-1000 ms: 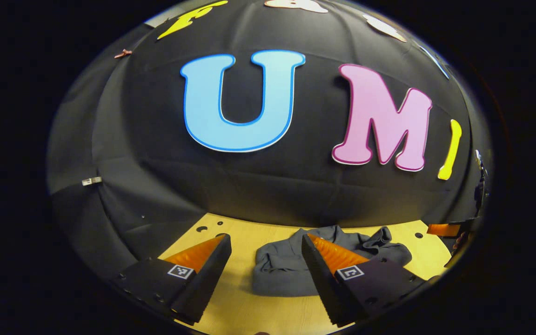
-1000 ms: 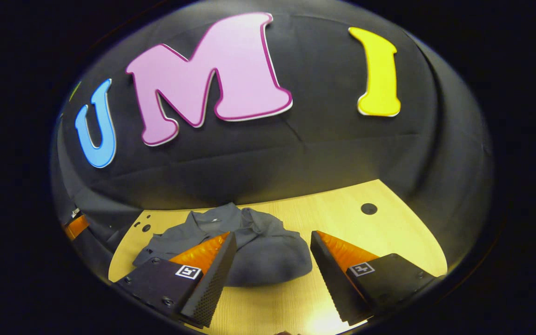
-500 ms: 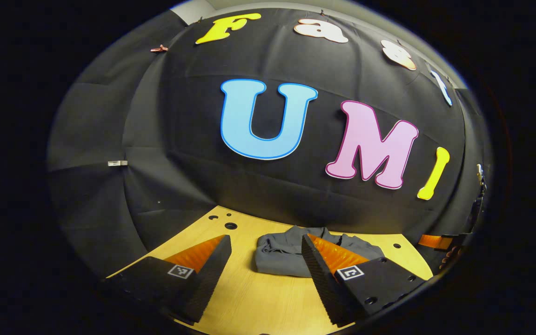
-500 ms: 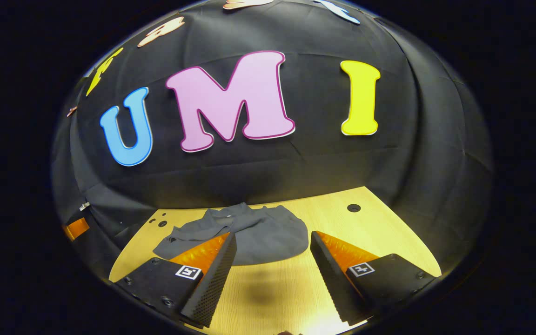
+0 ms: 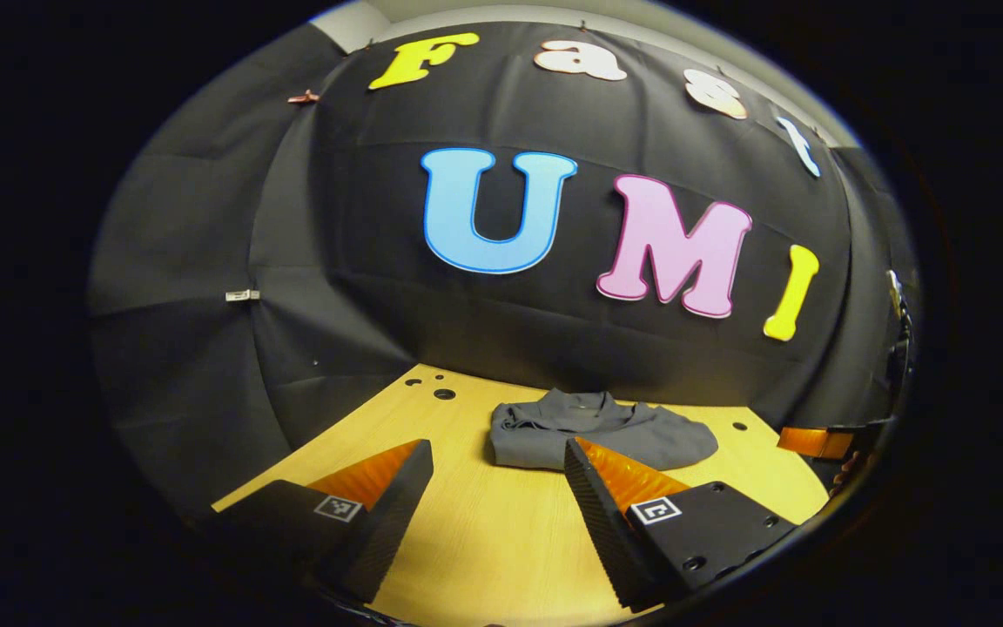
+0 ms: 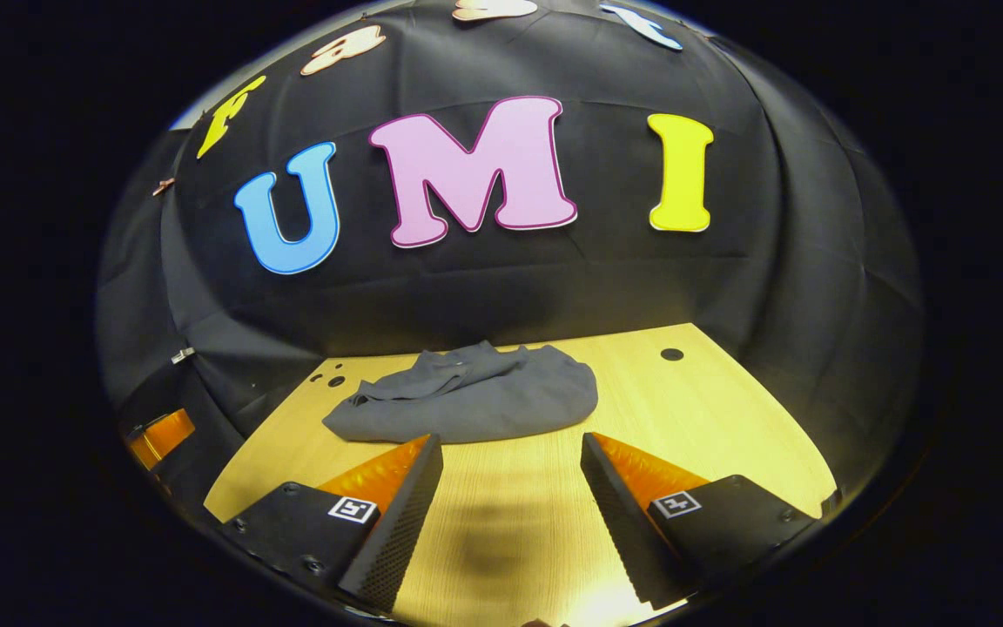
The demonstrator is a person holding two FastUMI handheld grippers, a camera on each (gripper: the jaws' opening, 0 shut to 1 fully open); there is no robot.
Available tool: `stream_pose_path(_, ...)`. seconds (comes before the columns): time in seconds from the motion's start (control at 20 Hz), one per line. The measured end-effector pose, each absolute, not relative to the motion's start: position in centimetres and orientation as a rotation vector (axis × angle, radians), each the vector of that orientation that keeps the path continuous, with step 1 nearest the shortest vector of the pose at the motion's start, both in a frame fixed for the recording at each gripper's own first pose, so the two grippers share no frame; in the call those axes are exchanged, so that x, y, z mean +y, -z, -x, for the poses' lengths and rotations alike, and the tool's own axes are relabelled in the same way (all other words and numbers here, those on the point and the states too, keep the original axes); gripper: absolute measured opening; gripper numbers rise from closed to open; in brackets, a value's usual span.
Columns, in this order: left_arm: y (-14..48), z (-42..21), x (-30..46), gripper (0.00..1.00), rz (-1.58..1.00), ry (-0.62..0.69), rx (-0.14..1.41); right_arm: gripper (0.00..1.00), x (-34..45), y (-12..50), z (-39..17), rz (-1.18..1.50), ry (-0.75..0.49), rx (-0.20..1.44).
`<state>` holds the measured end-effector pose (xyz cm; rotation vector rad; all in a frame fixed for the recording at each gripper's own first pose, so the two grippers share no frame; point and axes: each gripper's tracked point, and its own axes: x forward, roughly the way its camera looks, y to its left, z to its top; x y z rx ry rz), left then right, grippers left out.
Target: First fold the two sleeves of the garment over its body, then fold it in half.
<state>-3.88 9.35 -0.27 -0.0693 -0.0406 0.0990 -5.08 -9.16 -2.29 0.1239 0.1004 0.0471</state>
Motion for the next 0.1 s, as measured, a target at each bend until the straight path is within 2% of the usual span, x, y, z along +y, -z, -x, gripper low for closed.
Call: stream_pose_path(0.1, 1.07, 4.43, 9.13, 0.96, 0.063, -0.095, -0.029, 0.99, -8.87, 3.11, 5.88, -0.124, -0.042, 0.105)
